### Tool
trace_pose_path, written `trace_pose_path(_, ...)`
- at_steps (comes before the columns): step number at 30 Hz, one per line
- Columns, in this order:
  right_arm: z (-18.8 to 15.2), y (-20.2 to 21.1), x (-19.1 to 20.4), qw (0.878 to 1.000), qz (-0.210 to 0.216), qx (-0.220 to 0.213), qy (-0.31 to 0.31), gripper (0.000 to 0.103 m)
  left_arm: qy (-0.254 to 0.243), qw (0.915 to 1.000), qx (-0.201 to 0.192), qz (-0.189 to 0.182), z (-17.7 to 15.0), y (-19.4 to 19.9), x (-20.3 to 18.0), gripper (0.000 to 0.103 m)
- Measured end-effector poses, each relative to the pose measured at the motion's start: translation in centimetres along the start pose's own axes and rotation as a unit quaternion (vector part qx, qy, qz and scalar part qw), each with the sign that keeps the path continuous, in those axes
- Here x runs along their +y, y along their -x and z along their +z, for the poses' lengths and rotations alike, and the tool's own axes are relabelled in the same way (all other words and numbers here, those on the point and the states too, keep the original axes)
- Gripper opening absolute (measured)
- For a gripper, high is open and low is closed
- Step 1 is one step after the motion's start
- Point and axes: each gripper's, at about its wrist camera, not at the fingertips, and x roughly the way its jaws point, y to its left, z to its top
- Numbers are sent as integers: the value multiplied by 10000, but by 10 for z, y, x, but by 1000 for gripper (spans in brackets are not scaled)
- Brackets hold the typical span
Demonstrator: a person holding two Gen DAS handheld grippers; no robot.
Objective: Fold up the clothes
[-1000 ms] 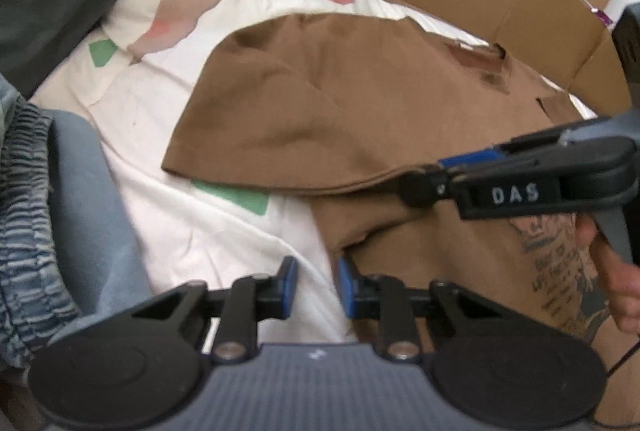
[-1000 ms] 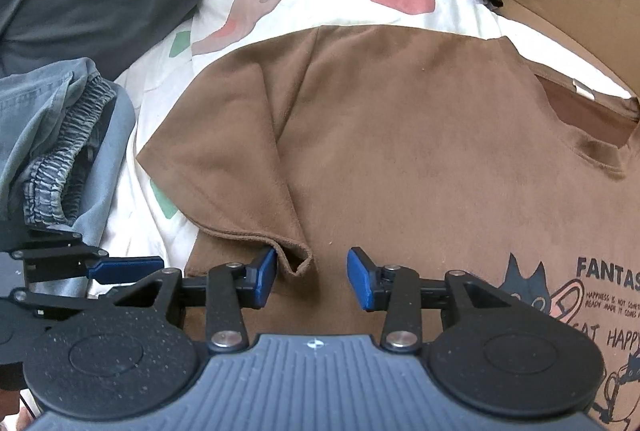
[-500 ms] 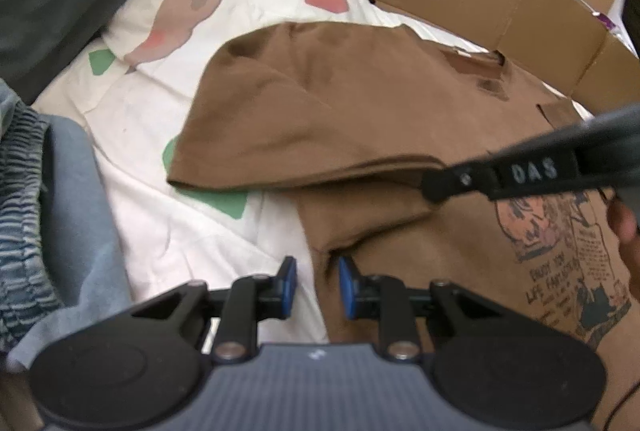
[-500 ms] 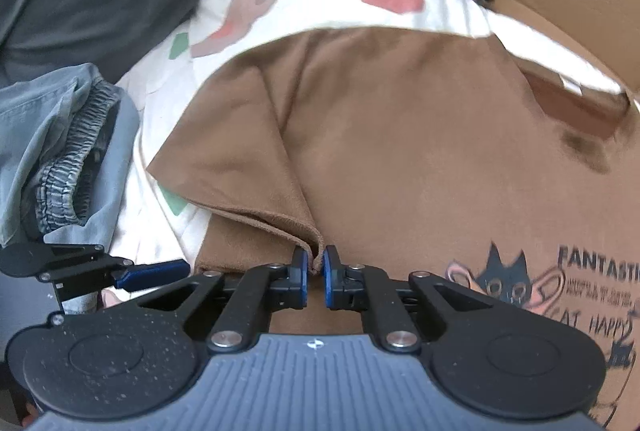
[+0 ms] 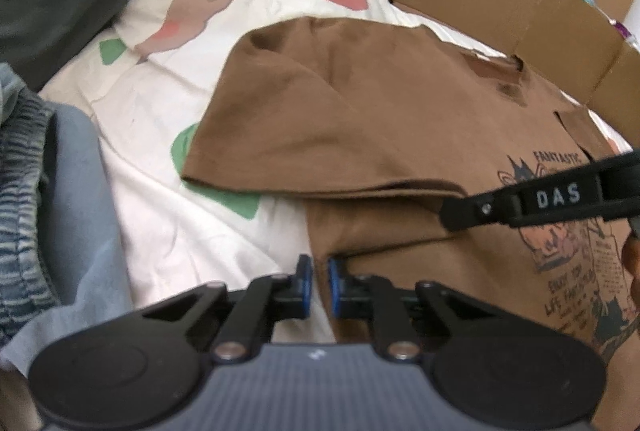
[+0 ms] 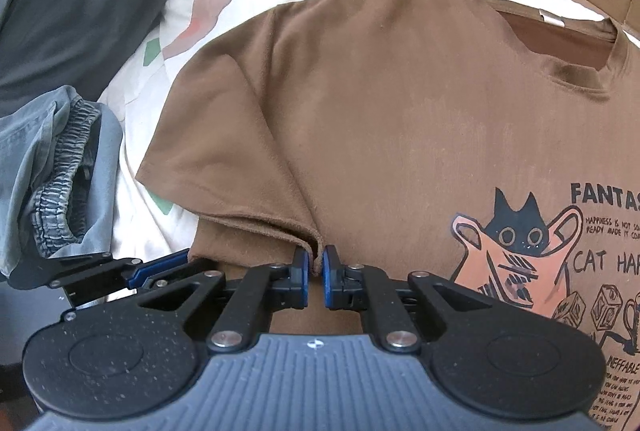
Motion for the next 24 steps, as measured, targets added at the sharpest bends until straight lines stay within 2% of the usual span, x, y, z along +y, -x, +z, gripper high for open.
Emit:
trace_pose_path(7,-7,-5,-7,9992,28,16,-392,5,68,10000,39,-26,-1,0,5,10)
trace_pose_path(11,-11,-5,-7,9992,-66,190,-340,7,177,9995,204,-152,5,11,6,10)
trace_pose_path(13,-12,4,-5,9996,-111,186,-194,9,240,9994,81,-235,8,26,8,11)
trace_pose_path(14,-12,9,-4,9997,-106,159,-122,11,275,9993,12,-266,8,33,9,12)
trace_pose_path(18,-14,26,-1,9997,-163,-29,185,35,588,9978,-236,-190,7,43,26,20)
trace_pose_path(20,-16,30,-2,9996,-154,-65,219,38,866,9957,-289,-137,8,43,39,20)
trace_pose_path(24,-18,33,3,9993,-151,-138,311,38,877,9954,-368,102,18,39,57,21)
